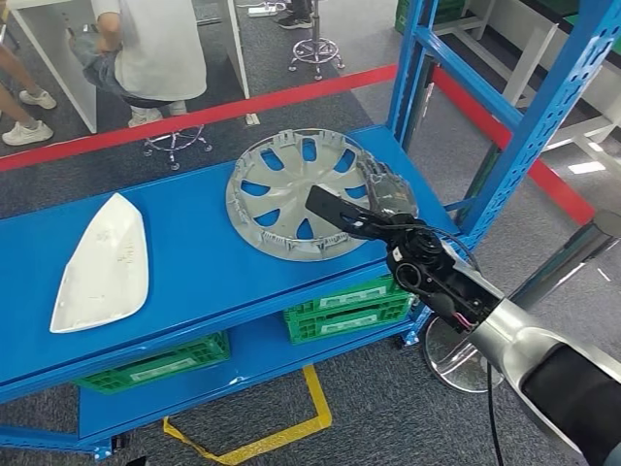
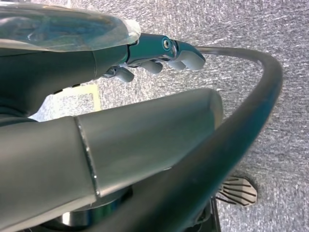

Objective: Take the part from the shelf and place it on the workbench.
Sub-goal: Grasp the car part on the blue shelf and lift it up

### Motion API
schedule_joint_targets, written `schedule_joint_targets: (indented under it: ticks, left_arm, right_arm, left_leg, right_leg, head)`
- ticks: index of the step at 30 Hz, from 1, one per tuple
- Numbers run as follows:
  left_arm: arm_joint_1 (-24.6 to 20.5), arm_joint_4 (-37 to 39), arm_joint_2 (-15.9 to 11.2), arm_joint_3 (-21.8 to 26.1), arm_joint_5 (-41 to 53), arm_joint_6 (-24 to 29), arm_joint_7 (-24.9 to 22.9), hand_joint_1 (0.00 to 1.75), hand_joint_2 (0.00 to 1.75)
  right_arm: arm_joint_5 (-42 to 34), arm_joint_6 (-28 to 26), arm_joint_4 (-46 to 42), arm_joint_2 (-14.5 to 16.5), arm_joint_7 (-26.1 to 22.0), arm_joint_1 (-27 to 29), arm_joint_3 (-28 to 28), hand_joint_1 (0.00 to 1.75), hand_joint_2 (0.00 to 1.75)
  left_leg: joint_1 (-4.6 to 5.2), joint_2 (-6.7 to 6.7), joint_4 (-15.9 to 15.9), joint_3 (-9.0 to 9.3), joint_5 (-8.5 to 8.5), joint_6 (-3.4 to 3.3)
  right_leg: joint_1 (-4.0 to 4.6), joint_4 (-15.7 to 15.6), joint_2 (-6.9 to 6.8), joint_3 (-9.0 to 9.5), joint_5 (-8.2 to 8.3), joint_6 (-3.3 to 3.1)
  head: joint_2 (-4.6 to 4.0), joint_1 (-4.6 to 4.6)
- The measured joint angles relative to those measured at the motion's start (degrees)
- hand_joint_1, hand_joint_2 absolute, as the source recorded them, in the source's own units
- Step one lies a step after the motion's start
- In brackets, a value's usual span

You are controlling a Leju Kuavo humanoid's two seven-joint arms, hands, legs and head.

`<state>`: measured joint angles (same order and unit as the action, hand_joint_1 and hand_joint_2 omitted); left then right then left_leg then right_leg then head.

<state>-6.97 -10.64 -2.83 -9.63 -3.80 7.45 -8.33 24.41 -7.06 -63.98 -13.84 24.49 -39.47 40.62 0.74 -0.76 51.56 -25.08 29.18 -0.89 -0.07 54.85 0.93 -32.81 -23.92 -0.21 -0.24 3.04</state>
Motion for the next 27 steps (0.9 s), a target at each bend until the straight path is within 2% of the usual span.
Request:
schedule_joint_targets:
  ticks: [9, 27]
  left_arm:
    - [-0.75, 0.00, -0.13, -0.42, 0.01, -0.75, -0.15, 0.00, 0.00]
    - [-0.92, 0.00, -0.30, -1.60, -0.22, -0.90, -0.11, 0.00, 0.00]
  right_arm:
    - [0.57, 5.88, 10.54, 0.26, -8.90, -5.38, 4.33, 0.00, 1.75]
    - [1.79, 6.93, 20.22, 3.86, -13.40, -7.63, 12.39, 0.00, 1.75]
  left_leg:
    - [0.00, -0.07, 0.00, -0.03, 0.00, 0.00]
    - [-0.01, -0.05, 0.00, -0.02, 0.00, 0.00]
  right_leg:
    - [0.00, 0.00, -0.10, 0.01, -0.01, 0.00]
    - [0.01, 0.01, -0.09, 0.01, -0.01, 0.00]
  head:
    - [0.00, -0.01]
    - [0.00, 0.00]
